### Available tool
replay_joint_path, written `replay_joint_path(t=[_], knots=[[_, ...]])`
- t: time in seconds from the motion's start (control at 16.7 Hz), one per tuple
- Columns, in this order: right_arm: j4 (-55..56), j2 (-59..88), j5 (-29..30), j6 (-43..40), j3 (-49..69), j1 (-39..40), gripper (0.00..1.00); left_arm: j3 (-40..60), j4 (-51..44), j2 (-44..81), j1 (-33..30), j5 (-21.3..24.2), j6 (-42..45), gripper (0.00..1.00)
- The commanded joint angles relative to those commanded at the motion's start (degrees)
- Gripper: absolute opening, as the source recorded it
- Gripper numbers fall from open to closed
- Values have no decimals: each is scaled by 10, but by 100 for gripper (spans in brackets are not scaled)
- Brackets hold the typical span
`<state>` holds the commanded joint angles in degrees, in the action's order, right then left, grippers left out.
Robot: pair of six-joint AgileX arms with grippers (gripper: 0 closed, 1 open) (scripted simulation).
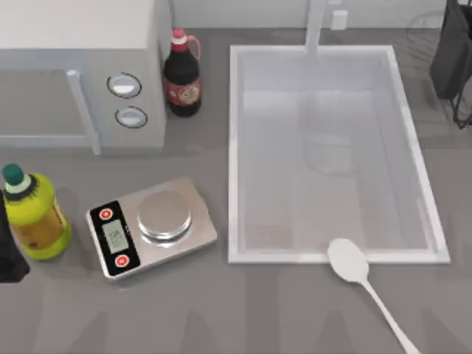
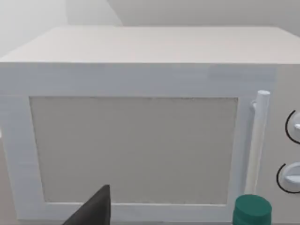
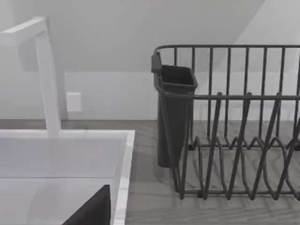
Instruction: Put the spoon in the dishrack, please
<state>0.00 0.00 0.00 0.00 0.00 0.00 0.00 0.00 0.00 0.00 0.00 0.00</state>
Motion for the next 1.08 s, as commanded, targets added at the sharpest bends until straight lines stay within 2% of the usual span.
replay_joint_path(t=[0.18,0.42,1.08], knots=[[-6,7,1,1,6,4,100,0,0,0,0,0,0,100],[-77,92,4,12,75,49,100,0,0,0,0,0,0,100],[-436,634,8,75,404,279,100,0,0,0,0,0,0,100]])
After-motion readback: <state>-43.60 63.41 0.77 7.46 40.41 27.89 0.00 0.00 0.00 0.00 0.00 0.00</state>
